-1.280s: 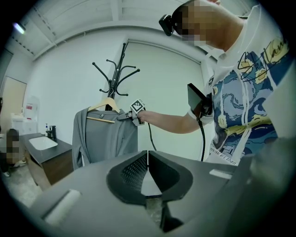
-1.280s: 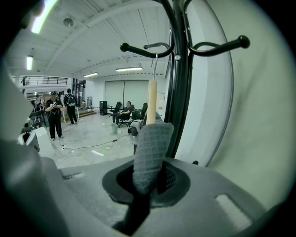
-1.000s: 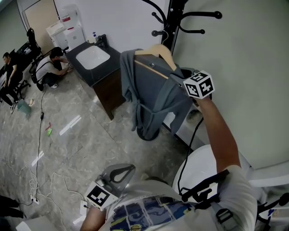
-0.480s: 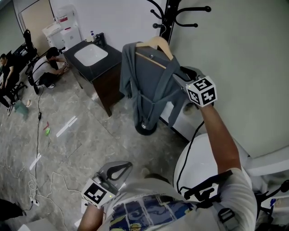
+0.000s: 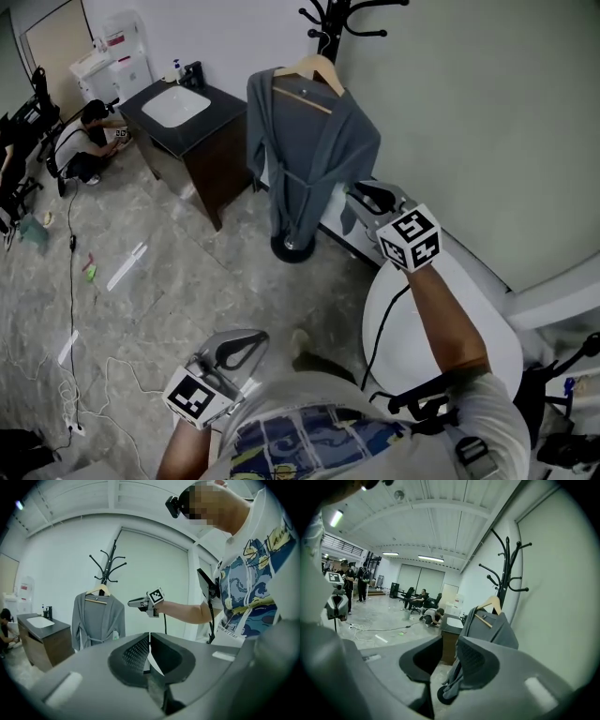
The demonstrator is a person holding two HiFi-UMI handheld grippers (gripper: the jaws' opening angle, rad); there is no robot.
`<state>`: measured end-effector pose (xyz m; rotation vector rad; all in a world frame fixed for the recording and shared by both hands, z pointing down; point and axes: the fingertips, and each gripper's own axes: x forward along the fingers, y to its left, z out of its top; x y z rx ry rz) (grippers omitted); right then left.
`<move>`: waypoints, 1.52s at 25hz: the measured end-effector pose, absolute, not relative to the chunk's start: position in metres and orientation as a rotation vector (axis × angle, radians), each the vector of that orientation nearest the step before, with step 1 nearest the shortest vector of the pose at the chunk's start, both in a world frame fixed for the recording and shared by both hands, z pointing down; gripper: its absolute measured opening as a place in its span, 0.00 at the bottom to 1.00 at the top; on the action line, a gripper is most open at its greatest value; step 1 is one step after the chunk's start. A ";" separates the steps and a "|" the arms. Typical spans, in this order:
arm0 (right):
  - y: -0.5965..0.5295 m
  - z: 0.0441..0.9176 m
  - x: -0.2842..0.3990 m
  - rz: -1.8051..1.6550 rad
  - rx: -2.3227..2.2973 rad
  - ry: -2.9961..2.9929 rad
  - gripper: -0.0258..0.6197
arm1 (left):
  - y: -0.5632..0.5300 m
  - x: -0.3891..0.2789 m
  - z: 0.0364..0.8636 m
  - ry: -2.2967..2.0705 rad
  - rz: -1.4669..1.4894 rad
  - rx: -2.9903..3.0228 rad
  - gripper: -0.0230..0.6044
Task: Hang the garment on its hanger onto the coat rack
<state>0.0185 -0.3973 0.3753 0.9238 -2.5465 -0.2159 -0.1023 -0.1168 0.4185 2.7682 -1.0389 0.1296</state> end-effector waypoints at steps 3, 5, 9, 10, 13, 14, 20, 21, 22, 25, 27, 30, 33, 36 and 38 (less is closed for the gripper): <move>-0.347 0.387 0.018 -0.190 0.919 -2.551 0.16 | -0.096 -0.103 0.420 -1.001 0.120 2.781 0.06; -0.317 0.397 0.017 -0.165 0.914 -2.557 0.15 | -0.084 -0.103 0.424 -0.979 0.121 2.782 0.06; -0.259 0.418 0.015 -0.087 0.907 -2.568 0.10 | -0.062 -0.102 0.431 -0.940 0.130 2.783 0.06; -0.246 0.424 0.015 -0.067 0.907 -2.569 0.08 | -0.057 -0.102 0.433 -0.930 0.136 2.782 0.06; -0.211 0.438 0.012 -0.025 0.908 -2.570 0.06 | -0.045 -0.102 0.435 -0.912 0.138 2.791 0.06; -0.200 0.442 0.011 -0.007 0.906 -2.575 0.05 | -0.041 -0.103 0.435 -0.910 0.140 2.792 0.06; -0.144 0.456 0.004 0.049 0.878 -2.598 0.04 | -0.025 -0.105 0.435 -0.906 0.130 2.805 0.06; -0.136 0.457 0.002 0.052 0.868 -2.602 0.04 | -0.023 -0.104 0.436 -0.902 0.129 2.808 0.06; -0.129 0.457 0.000 0.052 0.859 -2.607 0.04 | -0.020 -0.104 0.437 -0.898 0.132 2.808 0.06; -0.114 0.458 -0.005 0.033 0.837 -2.611 0.04 | -0.013 -0.102 0.442 -0.883 0.150 2.807 0.06; -0.106 0.458 -0.008 0.032 0.820 -2.612 0.04 | -0.010 -0.101 0.440 -0.877 0.140 2.814 0.06; -0.096 0.459 -0.013 0.031 0.797 -2.613 0.04 | -0.004 -0.101 0.441 -0.872 0.140 2.814 0.06; -0.087 0.458 -0.019 0.028 0.768 -2.619 0.04 | 0.000 -0.103 0.441 -0.879 0.139 2.811 0.06; -0.083 0.457 -0.025 0.013 0.738 -2.624 0.04 | -0.001 -0.105 0.436 -0.894 0.118 2.811 0.06; -0.080 0.457 -0.028 0.008 0.725 -2.629 0.04 | 0.001 -0.107 0.437 -0.903 0.114 2.806 0.06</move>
